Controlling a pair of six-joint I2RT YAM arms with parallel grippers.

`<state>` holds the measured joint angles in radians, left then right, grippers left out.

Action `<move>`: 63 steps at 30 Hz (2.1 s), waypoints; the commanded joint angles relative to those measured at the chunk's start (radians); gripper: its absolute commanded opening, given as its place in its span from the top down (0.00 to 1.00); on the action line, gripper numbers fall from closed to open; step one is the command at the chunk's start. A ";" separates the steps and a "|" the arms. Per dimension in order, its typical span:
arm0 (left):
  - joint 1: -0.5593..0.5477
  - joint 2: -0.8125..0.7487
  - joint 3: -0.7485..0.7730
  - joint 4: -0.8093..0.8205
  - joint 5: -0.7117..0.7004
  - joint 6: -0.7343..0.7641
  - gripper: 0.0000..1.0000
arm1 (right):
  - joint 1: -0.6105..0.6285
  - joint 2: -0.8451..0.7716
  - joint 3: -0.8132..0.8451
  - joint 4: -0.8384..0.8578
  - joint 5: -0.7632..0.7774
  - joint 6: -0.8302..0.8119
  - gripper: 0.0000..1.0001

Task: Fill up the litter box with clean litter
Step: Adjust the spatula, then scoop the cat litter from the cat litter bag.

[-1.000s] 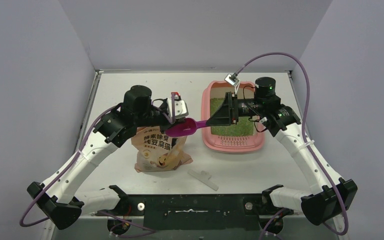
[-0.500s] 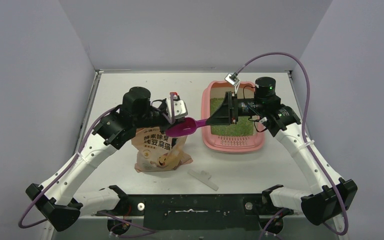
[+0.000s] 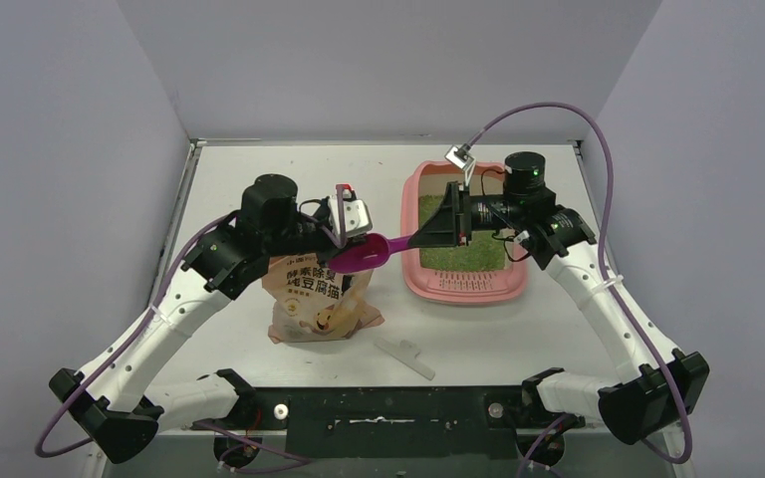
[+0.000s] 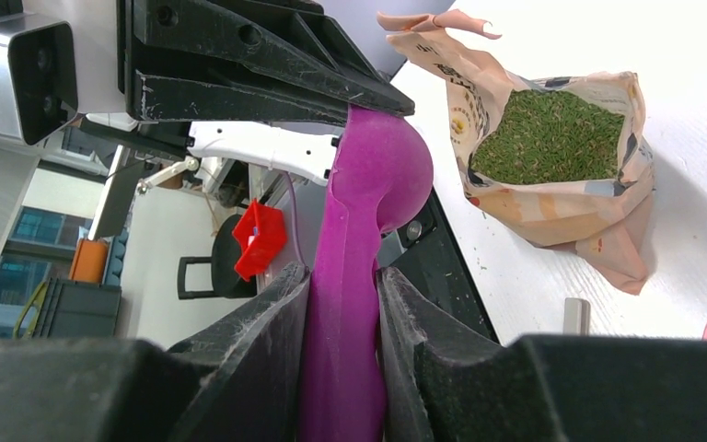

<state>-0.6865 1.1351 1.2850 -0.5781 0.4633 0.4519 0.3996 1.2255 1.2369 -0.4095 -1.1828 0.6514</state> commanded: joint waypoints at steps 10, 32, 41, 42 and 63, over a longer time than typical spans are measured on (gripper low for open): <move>0.067 -0.082 -0.021 0.053 -0.139 -0.003 0.39 | -0.124 0.045 0.248 -0.304 0.129 -0.144 1.00; 0.363 -0.082 -0.105 -0.137 0.043 -0.016 0.33 | 0.021 0.303 0.471 -0.603 0.319 -0.364 1.00; 0.397 -0.025 -0.122 -0.212 0.152 0.034 0.37 | 0.107 0.446 0.547 -0.690 0.360 -0.405 1.00; 0.397 -0.022 -0.120 -0.224 0.171 0.041 0.40 | 0.115 0.462 0.561 -0.706 0.366 -0.413 1.00; 0.398 -0.129 -0.167 -0.337 0.337 0.098 1.00 | 0.310 0.717 0.698 -0.798 0.474 -0.382 1.00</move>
<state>-0.2928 1.0641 1.1267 -0.9035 0.7265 0.5373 0.6655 1.8973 1.9121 -1.2167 -0.7136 0.2466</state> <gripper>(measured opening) 0.024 0.279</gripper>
